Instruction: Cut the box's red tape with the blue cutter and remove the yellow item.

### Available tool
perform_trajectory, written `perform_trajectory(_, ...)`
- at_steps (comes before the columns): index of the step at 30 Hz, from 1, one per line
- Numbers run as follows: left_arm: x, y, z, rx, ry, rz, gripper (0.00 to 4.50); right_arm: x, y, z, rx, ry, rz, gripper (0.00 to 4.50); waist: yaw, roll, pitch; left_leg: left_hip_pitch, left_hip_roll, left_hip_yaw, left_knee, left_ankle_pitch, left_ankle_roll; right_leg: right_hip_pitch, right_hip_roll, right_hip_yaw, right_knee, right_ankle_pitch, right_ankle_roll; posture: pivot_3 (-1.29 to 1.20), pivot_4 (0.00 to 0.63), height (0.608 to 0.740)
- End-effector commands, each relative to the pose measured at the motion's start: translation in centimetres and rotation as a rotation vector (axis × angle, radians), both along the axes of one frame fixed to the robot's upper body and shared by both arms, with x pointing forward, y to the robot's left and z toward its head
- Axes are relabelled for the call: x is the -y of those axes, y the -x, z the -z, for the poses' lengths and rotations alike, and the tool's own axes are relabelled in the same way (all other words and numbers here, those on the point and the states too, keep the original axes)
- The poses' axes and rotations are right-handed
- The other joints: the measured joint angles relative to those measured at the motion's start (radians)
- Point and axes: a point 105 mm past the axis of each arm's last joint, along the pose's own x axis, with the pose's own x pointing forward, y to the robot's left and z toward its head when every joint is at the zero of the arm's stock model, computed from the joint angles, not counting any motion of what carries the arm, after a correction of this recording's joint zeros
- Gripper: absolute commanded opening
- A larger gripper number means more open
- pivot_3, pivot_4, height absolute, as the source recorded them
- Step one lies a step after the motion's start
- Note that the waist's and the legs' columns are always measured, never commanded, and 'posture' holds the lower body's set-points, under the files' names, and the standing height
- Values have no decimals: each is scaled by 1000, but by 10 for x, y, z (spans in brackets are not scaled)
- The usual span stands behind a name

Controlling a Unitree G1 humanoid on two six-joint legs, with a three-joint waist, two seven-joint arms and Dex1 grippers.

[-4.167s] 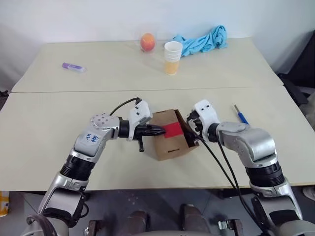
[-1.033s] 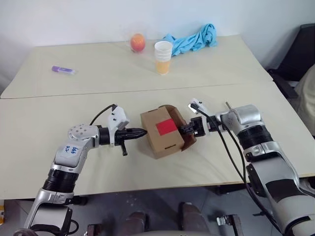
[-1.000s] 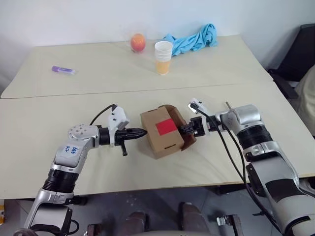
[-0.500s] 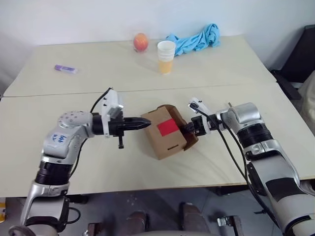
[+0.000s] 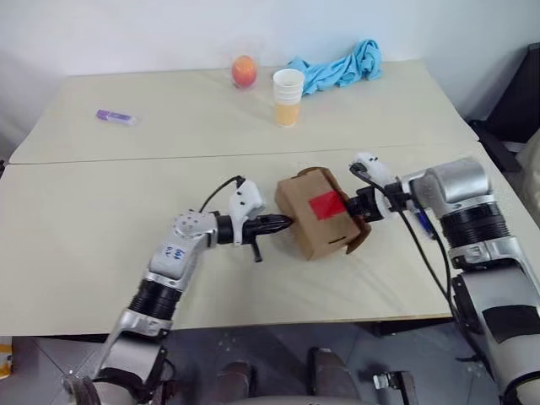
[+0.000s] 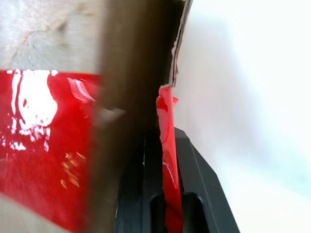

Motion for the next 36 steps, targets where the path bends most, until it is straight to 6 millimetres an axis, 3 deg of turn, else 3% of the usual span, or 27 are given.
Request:
perform_trajectory(1,-7,14,-6,27,-25,86,0,-12,5,-20,49,-40,-51,29,-11,0,0,0,0,0,-1,0,0,-1,0,1,0,0,0,0,150,740)
perform_trajectory(6,-17,26,-20,19,-40,175,0,-7,5,-22,67,-7,-21,29,-6,0,0,1,0,-1,-1,0,-1,-2,1,2,1,0,0,0,150,740)
perform_trajectory(12,2,21,-35,58,28,178,0,-6,4,-21,75,12,-8,29,19,0,0,1,-3,-3,0,0,1,-1,0,2,0,1,1,0,150,740)
perform_trajectory(17,22,8,-19,100,-44,113,0,-9,5,-18,71,17,-6,29,18,0,0,1,-2,-3,0,0,1,-1,0,2,-1,1,1,0,150,740)
perform_trajectory(19,24,7,-4,105,-116,114,0,-9,6,-18,70,19,-4,29,14,0,0,1,-2,-2,0,0,1,-1,0,2,-1,1,1,0,150,740)
perform_trajectory(30,3,-10,27,30,-200,-55,0,4,18,-40,68,31,15,29,25,0,0,1,-2,-2,1,0,0,-1,0,2,0,1,1,0,150,740)
perform_trajectory(36,8,-5,33,-6,-158,-67,0,11,26,-57,65,45,23,29,43,0,0,1,-2,-2,1,-1,1,0,0,2,0,1,1,0,150,740)
